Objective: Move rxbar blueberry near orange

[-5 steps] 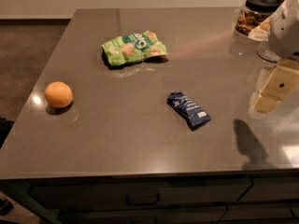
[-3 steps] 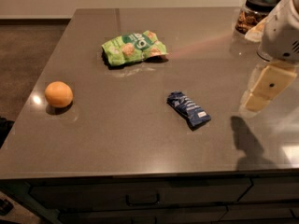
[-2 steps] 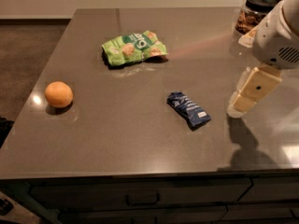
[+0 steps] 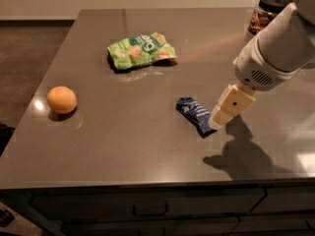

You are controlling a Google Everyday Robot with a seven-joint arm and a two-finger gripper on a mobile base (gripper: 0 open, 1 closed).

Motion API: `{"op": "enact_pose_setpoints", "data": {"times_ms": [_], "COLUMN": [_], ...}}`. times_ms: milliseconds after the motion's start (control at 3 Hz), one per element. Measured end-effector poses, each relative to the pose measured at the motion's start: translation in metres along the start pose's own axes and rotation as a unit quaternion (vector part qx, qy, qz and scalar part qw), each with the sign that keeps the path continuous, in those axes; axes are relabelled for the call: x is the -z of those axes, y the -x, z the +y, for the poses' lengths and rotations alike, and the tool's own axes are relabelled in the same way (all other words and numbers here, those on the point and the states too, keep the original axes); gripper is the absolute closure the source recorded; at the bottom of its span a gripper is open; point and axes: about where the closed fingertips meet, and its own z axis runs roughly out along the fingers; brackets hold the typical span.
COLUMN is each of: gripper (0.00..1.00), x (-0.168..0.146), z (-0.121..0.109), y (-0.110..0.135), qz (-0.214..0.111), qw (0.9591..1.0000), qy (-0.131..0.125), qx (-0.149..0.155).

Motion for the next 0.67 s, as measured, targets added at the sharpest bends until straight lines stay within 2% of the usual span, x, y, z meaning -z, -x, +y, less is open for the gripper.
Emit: {"op": "enact_pose_setpoints", "data": {"times_ms": [667], "gripper": [0.00], "x": [-0.054], "z": [0.013], "y": [0.017], "qz": [0.028], "qw": [0.9979], "qy": [0.015], "qx": [-0.056]}}
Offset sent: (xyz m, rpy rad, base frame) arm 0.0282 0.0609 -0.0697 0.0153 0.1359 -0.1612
